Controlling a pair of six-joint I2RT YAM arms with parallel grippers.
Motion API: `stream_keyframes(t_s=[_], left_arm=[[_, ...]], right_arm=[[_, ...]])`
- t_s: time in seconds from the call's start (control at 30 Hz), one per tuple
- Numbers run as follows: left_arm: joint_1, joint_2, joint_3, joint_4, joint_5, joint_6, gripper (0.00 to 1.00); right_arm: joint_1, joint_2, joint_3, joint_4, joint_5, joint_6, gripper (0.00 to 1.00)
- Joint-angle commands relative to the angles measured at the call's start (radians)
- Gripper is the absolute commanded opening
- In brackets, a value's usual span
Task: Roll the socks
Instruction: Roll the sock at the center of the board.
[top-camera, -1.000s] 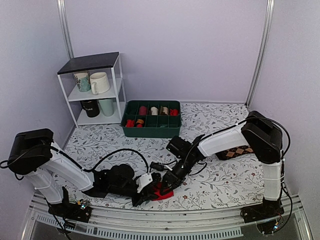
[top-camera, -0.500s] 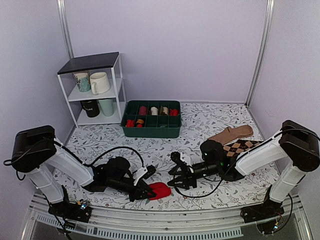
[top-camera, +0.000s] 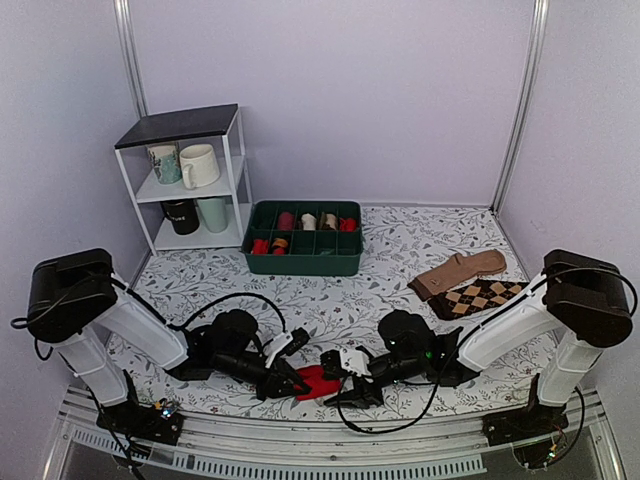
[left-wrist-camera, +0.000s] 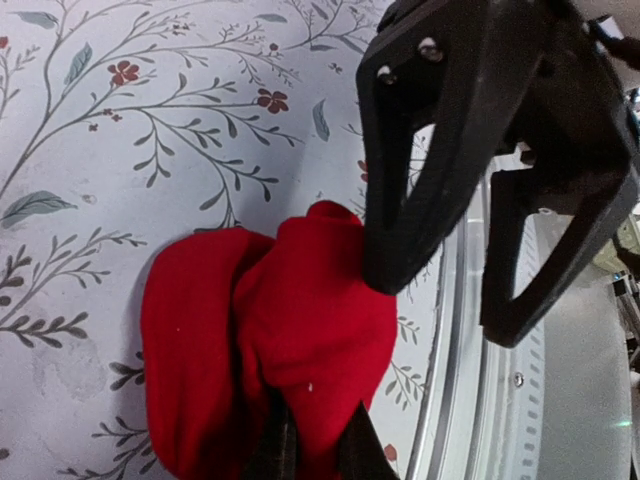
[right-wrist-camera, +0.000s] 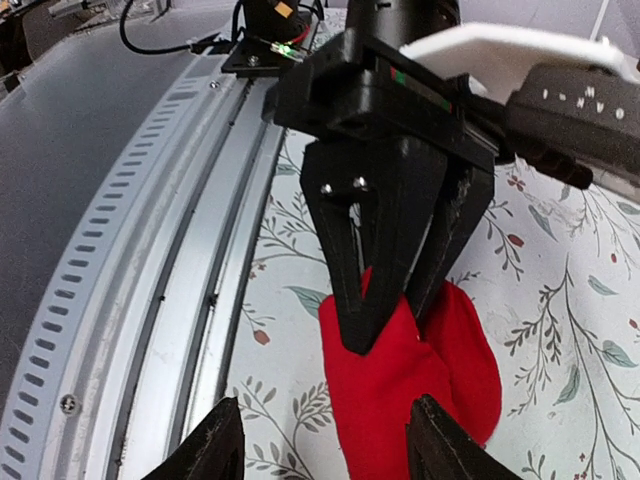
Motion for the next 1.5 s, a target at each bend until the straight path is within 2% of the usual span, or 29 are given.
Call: stream_keyframes(t_s=[0.0,0.47,0.53,0.6,0.73,0.8,1.0,1.23,1.37,1.4,1.47], left_arm=[[0.009,0.052,-0.048,-0.176,0.001,-0.016,0.00],[0.014,0.062,-0.051,-0.164,0.012,-0.006,0.00],[0.017,0.067,-0.049,-0.161,0.017,-0.003,0.00],[0.019,0.069,-0.046,-0.159,0.014,0.001,0.01],[0.021,0.038,-0.040,-0.163,-0.020,0.024,0.16],[0.021,-0.003,-0.033,-0.185,-0.055,0.052,0.23],[0.012,-0.245,-0.054,-0.253,-0.164,0.141,0.25],[-0.064,-0.518,-0.153,-0.212,-0.276,0.215,0.28],[-0.116,-0.531,-0.182,-0.160,-0.338,0.249,0.32],[-0.127,-0.517,-0.182,-0.149,-0.354,0.257,0.38],[-0.145,-0.471,-0.181,-0.115,-0.385,0.273,0.43]], right_arm=[[0.008,0.044,0.026,-0.032,0.109,-0.030,0.55],[0.015,0.142,0.057,-0.136,0.148,-0.018,0.54],[0.017,0.148,0.063,-0.166,0.155,0.004,0.49],[0.017,0.159,0.080,-0.213,0.155,0.028,0.38],[0.016,0.188,0.121,-0.310,0.163,0.084,0.25],[0.016,0.203,0.152,-0.378,0.165,0.106,0.22],[-0.007,0.239,0.232,-0.561,0.122,0.159,0.21],[-0.066,0.269,0.316,-0.731,0.052,0.212,0.20],[-0.095,0.307,0.384,-0.846,-0.009,0.228,0.20],[-0.101,0.315,0.399,-0.871,-0.024,0.234,0.20],[-0.112,0.332,0.426,-0.925,-0.063,0.243,0.21]])
